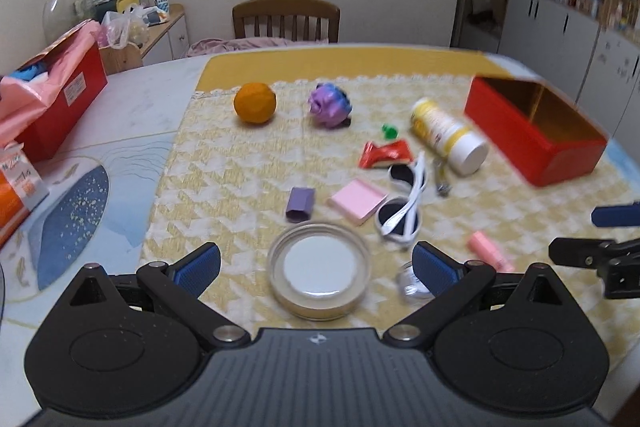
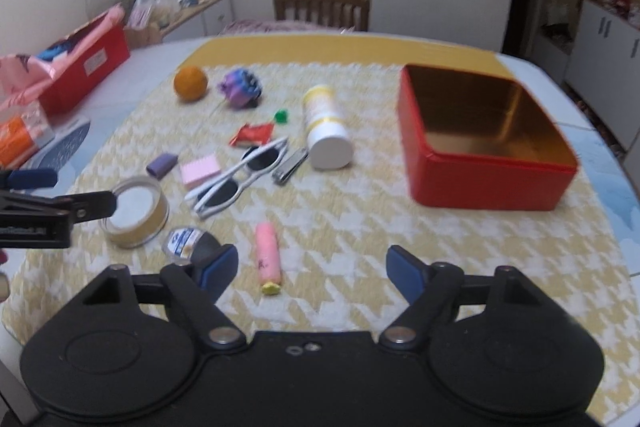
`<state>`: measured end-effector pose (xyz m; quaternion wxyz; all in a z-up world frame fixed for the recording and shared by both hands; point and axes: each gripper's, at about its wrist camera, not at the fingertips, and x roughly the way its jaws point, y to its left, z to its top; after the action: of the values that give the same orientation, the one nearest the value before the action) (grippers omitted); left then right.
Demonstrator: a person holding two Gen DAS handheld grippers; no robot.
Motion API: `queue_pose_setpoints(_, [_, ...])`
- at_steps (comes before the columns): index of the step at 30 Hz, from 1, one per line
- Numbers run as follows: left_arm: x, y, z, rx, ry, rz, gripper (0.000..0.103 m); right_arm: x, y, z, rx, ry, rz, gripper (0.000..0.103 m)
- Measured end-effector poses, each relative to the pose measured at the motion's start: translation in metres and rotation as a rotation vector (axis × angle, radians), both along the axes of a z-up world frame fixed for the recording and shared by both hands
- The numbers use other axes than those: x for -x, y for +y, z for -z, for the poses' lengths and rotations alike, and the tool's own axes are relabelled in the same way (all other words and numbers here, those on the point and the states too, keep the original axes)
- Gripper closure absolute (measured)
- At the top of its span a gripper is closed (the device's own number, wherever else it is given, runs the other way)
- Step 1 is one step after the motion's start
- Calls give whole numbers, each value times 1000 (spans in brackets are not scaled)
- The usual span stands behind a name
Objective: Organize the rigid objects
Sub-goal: 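Grasp the pink lip balm tube with the right gripper while the left gripper grasps the round tin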
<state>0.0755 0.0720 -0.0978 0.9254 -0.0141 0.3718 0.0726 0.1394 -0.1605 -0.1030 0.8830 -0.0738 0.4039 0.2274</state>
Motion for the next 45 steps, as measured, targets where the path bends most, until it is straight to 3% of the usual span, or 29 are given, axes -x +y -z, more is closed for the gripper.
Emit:
queue_pose_setpoints(5, [-15, 7, 22, 7, 37, 3, 1, -12, 16, 18, 46, 42, -64, 42])
queue_pose_setpoints(11, [-27, 12, 41, 9, 85, 6, 8, -18, 36, 32, 104, 61, -158, 53])
queue_pose_setpoints(15, [-32, 11, 46, 11, 94, 20, 11, -23, 46, 38, 133, 69, -193, 62])
queue_pose_setpoints(20, [-38, 8, 47, 8, 102, 38, 26, -28, 52, 41, 136, 70, -215, 74])
queue_pose_setpoints(22, [-38, 6, 47, -5, 100, 39, 26, -29, 53, 41, 135, 72, -217, 75])
queue_pose_setpoints(26, [-38, 5, 47, -8, 100, 40, 26, -30, 53, 41, 140, 68, -224, 89])
queue_pose_setpoints(34, [-38, 6, 43, -18, 110, 15, 26, -29, 50, 34, 140, 50, -214, 89])
queue_pose_setpoints(45, [-37, -2, 4, 16, 110, -18, 26, -39, 16, -13, 48, 36, -187, 89])
